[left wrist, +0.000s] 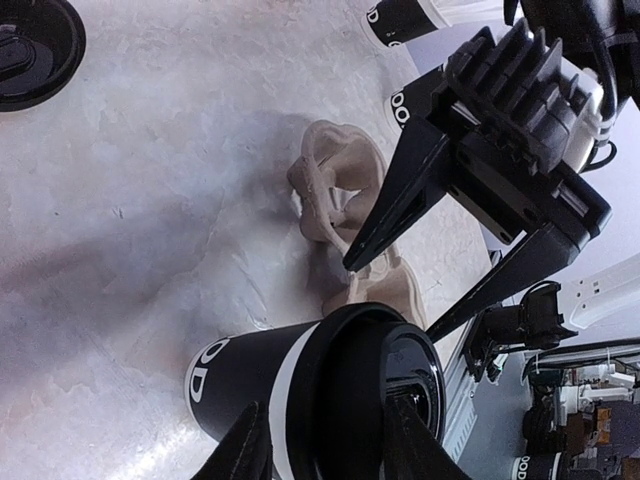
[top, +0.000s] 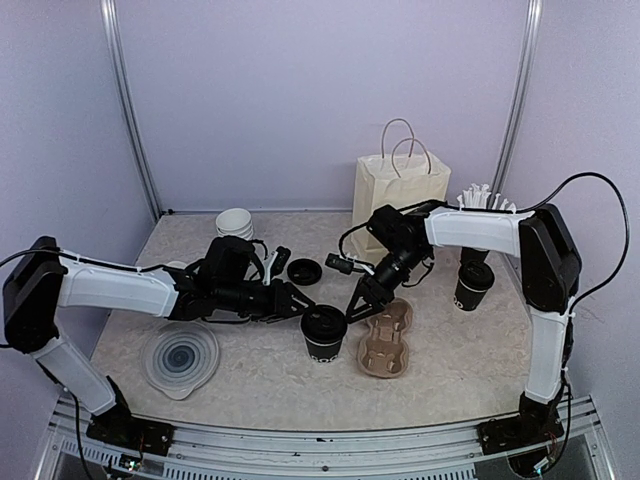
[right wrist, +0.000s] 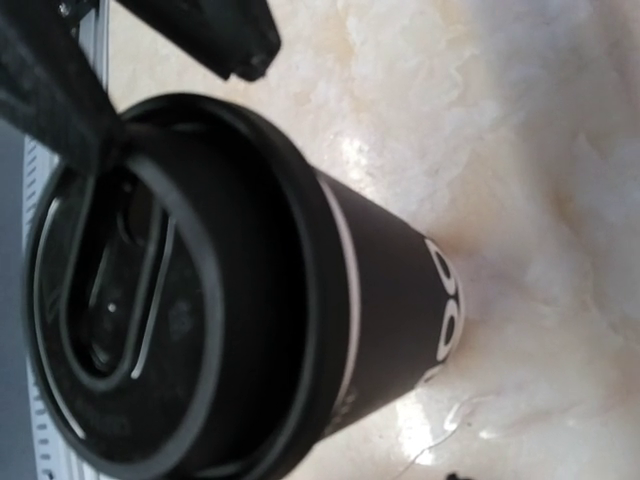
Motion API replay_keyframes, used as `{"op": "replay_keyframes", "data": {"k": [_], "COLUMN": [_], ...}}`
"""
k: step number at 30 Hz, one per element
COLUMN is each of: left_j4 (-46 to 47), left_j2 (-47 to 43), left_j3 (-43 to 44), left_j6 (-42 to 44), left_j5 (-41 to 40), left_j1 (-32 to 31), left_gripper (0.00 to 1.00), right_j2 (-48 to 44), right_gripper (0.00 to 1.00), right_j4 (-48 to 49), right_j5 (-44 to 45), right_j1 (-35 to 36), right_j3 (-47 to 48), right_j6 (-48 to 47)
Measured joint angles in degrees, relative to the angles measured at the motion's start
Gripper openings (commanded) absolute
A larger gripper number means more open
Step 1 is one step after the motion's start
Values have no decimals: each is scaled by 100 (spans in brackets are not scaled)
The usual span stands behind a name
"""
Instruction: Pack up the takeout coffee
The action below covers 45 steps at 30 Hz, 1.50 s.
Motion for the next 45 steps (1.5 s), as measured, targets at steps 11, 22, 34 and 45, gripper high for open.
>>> {"op": "replay_keyframes", "data": {"k": [11, 22, 34, 45], "left_j4": [356, 87, -1078, -1193], "left_j2": [168, 136, -402, -1187], "left_j3": [-90, 76, 203, 341], "left_j6": [13, 57, 35, -186], "left_j5": [-179, -457, -918, -1226], "left_j1": [-55, -173, -446, -409], "left_gripper": [33, 36, 64, 49], "right_j2": [103, 116, 109, 55], "right_gripper": [50, 50, 54, 54], "right_j4": [-116, -367, -221, -201], "right_j5": [20, 343, 1049, 990], "right_j1": [179, 249, 42, 39], "right_j3": [74, 326, 573, 549], "right_j6": [328, 376, 155, -9]}}
